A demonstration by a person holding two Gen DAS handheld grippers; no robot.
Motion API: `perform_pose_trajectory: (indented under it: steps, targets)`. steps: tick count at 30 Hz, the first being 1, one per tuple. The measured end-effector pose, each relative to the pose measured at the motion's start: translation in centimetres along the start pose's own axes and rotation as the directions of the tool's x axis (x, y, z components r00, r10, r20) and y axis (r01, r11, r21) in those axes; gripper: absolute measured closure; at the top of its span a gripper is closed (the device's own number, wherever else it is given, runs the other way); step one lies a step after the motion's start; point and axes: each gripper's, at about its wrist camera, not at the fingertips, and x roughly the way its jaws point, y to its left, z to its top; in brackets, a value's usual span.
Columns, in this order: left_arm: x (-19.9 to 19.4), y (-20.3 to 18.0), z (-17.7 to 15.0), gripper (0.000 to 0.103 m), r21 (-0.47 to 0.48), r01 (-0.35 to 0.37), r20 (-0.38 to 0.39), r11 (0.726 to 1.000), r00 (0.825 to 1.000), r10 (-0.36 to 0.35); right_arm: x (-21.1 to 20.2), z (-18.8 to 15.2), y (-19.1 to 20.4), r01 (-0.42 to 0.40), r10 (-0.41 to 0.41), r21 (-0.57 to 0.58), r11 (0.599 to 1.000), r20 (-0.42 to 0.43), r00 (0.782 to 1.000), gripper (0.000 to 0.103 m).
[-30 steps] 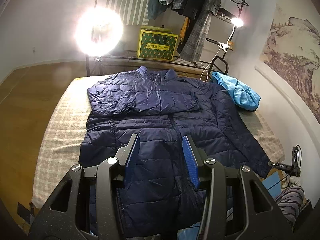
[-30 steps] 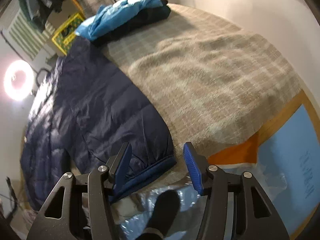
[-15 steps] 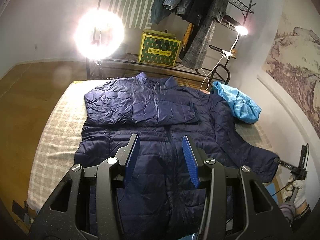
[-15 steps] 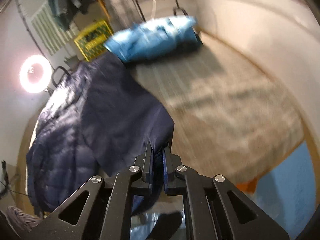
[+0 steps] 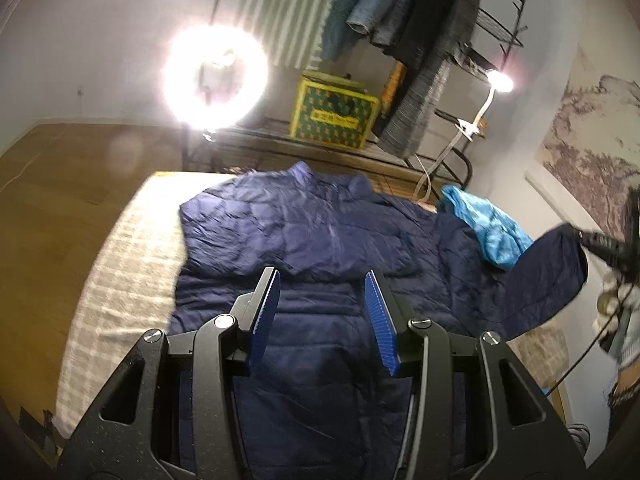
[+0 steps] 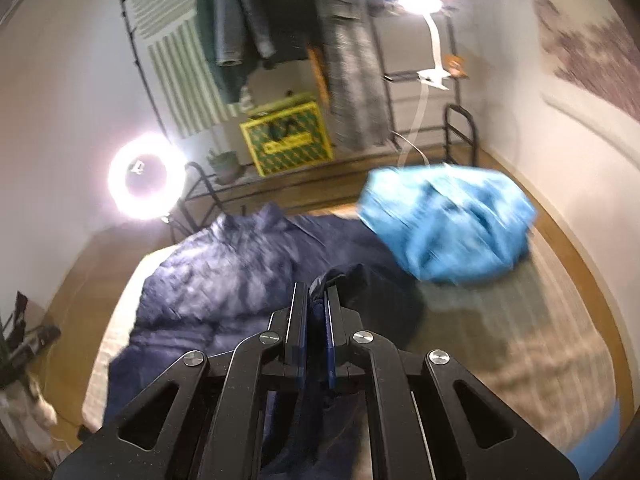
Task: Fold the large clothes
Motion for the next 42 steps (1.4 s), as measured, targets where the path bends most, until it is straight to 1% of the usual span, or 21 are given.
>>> perform_pose_trajectory:
  steps: [2, 5, 6, 10, 12, 15, 17, 20, 24, 27, 29, 30, 33, 34, 35, 36, 37, 38, 40, 41, 42]
  targets:
    - [-0.3, 1.7, 0.5, 0.058, -0.022, -0.008, 0.021, 1.0, 1.0, 0.009, 1.4, 1.9, 2.4, -0.008, 0.008, -0.024, 1.0, 0.005, 1.0, 0.097]
    - [-0.4, 4.6, 0.9, 0.058, -0.08, -0.003, 0.044, 0.997, 0.999, 0.007, 4.7, 5.0, 7.7, -0.029, 0.03, -0.085, 0.996, 0.009, 1.0, 0.098]
    - [-0.3, 5.6, 0.8, 0.058, -0.105, 0.003, 0.045, 0.995, 0.999, 0.002, 5.3, 5.3, 8.8, -0.032, 0.033, -0.101, 0.994, 0.008, 0.999, 0.098]
    - [0.1, 9.0, 0.1, 0.058, -0.163, -0.005, 0.02, 0.987, 1.0, 0.008, 9.6, 7.2, 15.7, -0.059, 0.06, -0.201, 0.978, 0.0, 0.998, 0.098]
    - [0.1, 10.4, -0.5, 0.058, -0.183, -0.021, 0.012, 0.983, 1.0, 0.024, 11.7, 7.6, 18.7, -0.073, 0.073, -0.236, 0.969, -0.01, 0.997, 0.098]
    - [0.1, 12.0, -1.2, 0.058, -0.196, -0.049, -0.007, 0.979, 0.999, 0.049, 16.5, 7.2, 23.7, -0.103, 0.092, -0.294, 0.95, -0.05, 0.994, 0.098]
    - [0.2, 12.7, -1.6, 0.058, -0.197, -0.068, -0.014, 0.978, 0.998, 0.066, 19.2, 6.4, 26.0, -0.113, 0.092, -0.325, 0.939, -0.082, 0.992, 0.098]
    - [0.4, 13.7, -1.9, 0.058, -0.195, -0.088, -0.03, 0.977, 0.996, 0.083, 24.8, 3.9, 29.6, -0.122, 0.066, -0.394, 0.911, -0.152, 0.986, 0.098]
    - [1.0, 14.0, -2.2, 0.058, -0.18, -0.104, -0.05, 0.978, 0.994, 0.096, 30.8, 0.0, 31.8, -0.141, 0.033, -0.456, 0.879, -0.236, 0.971, 0.098]
    - [1.4, 13.9, -2.1, 0.058, -0.164, -0.116, -0.057, 0.98, 0.993, 0.108, 34.3, -2.4, 32.0, -0.137, -0.002, -0.469, 0.872, -0.284, 0.959, 0.098]
    - [1.8, 13.8, -2.1, 0.058, -0.153, -0.126, -0.062, 0.98, 0.991, 0.118, 36.2, -3.3, 31.7, -0.14, -0.01, -0.463, 0.875, -0.306, 0.952, 0.098]
    - [2.0, 13.8, -2.1, 0.058, -0.147, -0.132, -0.068, 0.98, 0.99, 0.123, 36.7, -3.4, 31.5, -0.143, -0.01, -0.459, 0.877, -0.315, 0.949, 0.098]
    - [2.9, 13.6, -2.2, 0.058, -0.138, -0.136, -0.086, 0.981, 0.988, 0.125, 38.0, -4.1, 30.8, -0.221, 0.048, -0.429, 0.876, -0.379, 0.924, 0.095]
    - [3.2, 13.5, -2.2, 0.058, -0.136, -0.134, -0.092, 0.982, 0.988, 0.122, 38.1, -4.4, 30.8, -0.232, 0.052, -0.43, 0.873, -0.391, 0.919, 0.092]
    - [3.4, 13.3, -2.2, 0.058, -0.134, -0.132, -0.097, 0.982, 0.988, 0.119, 38.0, -4.5, 30.9, -0.238, 0.054, -0.429, 0.871, -0.398, 0.916, 0.083]
    - [3.6, 13.1, -2.1, 0.058, -0.13, -0.129, -0.1, 0.983, 0.988, 0.117, 37.7, -4.4, 30.7, -0.25, 0.062, -0.42, 0.872, -0.411, 0.91, 0.068]
    - [3.7, 12.8, -2.1, 0.058, -0.124, -0.128, -0.101, 0.984, 0.988, 0.116, 37.3, -4.2, 30.6, -0.249, 0.065, -0.415, 0.875, -0.41, 0.91, 0.06]
    - [3.7, 12.6, -2.1, 0.058, -0.116, -0.127, -0.099, 0.985, 0.988, 0.116, 36.4, -3.8, 30.2, -0.235, 0.06, -0.415, 0.879, -0.391, 0.918, 0.052]
    - [3.7, 12.1, -2.2, 0.058, -0.102, -0.125, -0.097, 0.987, 0.989, 0.115, 34.3, -2.9, 29.4, -0.223, 0.073, -0.404, 0.887, -0.355, 0.932, 0.052]
    - [3.7, 12.0, -2.3, 0.058, -0.099, -0.125, -0.097, 0.987, 0.989, 0.115, 33.5, -2.6, 28.9, -0.226, 0.083, -0.393, 0.891, -0.349, 0.933, 0.052]
    - [3.6, 12.0, -2.4, 0.058, -0.099, -0.124, -0.099, 0.987, 0.988, 0.114, 31.9, -2.1, 28.1, -0.229, 0.097, -0.377, 0.897, -0.338, 0.936, 0.052]
